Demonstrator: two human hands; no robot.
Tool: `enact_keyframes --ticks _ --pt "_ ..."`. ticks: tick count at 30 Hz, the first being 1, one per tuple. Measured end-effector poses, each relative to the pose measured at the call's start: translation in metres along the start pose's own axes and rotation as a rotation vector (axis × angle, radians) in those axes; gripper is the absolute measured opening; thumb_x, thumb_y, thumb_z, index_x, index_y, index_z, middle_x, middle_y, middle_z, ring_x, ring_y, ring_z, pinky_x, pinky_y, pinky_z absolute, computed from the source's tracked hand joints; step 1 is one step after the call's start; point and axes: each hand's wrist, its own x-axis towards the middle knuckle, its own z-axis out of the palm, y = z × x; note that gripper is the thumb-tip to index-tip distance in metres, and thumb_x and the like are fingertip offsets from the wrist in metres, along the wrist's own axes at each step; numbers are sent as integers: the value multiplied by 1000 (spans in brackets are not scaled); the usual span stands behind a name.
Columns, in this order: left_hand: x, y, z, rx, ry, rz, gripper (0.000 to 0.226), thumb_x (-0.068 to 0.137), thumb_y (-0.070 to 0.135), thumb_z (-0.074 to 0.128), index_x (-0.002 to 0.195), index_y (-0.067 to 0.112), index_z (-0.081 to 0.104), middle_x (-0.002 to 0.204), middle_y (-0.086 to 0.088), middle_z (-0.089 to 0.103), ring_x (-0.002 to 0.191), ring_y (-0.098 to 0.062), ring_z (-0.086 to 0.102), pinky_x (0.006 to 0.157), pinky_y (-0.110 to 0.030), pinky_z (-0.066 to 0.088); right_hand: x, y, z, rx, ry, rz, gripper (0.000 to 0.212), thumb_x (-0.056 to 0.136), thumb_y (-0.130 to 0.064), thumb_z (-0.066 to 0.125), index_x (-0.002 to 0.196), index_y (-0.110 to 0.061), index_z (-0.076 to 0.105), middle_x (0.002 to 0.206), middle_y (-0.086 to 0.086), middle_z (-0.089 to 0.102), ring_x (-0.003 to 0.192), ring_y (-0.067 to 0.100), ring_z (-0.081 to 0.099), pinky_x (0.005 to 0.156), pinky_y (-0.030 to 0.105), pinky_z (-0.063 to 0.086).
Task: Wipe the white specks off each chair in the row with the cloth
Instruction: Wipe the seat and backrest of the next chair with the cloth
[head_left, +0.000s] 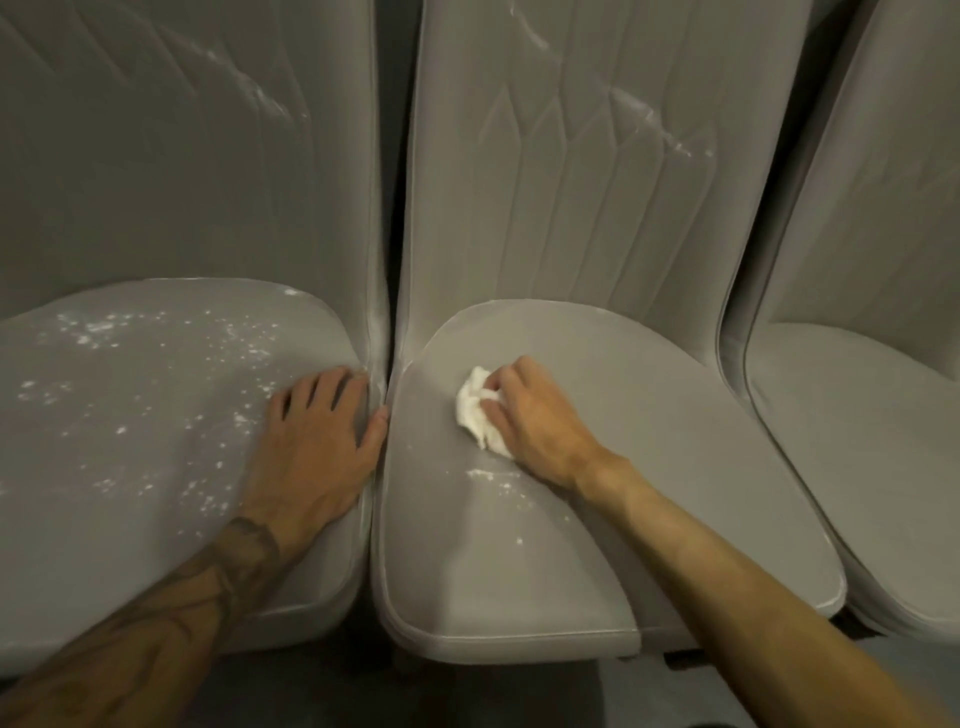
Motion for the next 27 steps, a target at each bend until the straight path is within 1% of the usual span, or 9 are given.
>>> enact_keyframes --ticks 3,5,9,11,13,17,19,23,27 --pt "0 0 0 -15 -4 4 67 101 57 26 141 14 56 144 -12 56 129 -33 52 110 -53 39 -4 43 -10 -49 94 238 37 100 -34 42 105 -1 58 103 20 55 93 38 51 85 49 43" --pt "2 1 1 -19 -4 0 66 100 57 27 140 14 57 143 -12 57 128 -33 52 109 -53 40 -3 36 -4 -63 136 296 31 99 -28 47 102 1 58 103 22 55 93 40 51 83 47 43" --pt "2 0 2 -15 -24 -15 70 100 61 24 145 15 54 148 -10 54 133 -32 49 113 -52 36 2 -24 17 39 101 74 29 97 -26 50 106 0 60 103 21 54 92 40 52 84 47 43" --pt "2 1 1 -24 -34 -23 74 100 63 22 148 16 52 151 -9 52 136 -32 47 115 -52 34 -3 -23 17 41 71 -28 27 99 -26 52 111 -3 60 106 18 53 96 36 51 88 47 42" --pt "2 2 0 -5 -37 -23 74 100 63 21 149 16 52 152 -8 52 136 -31 47 114 -51 35 -6 4 7 42 66 -1 27 99 -27 53 111 -4 59 108 17 52 97 36 50 89 45 42" --pt "2 4 -3 33 -68 -35 75 100 64 19 148 17 53 151 -6 52 133 -30 49 112 -50 39 -9 37 0 -54 160 242 25 96 -23 46 100 -2 58 98 21 54 89 40 52 78 45 41" --pt "2 4 -5 18 -79 -50 78 99 67 17 150 18 51 152 -4 51 135 -28 47 114 -50 37 -6 12 12 -41 158 192 32 89 -27 37 93 -3 59 90 19 56 83 39 53 70 44 40" --pt "2 5 -6 6 -71 -61 81 97 70 17 152 20 48 154 -2 50 138 -26 45 117 -49 35 -16 -9 17 72 127 -44 22 95 -26 50 100 -6 59 98 15 54 85 35 50 75 45 42" --pt "2 6 -5 -4 -57 -50 77 98 69 22 151 20 49 153 -3 50 137 -27 45 117 -50 35 -18 62 -6 -51 177 75 22 91 -24 53 96 -4 60 91 19 56 78 40 54 70 45 46"
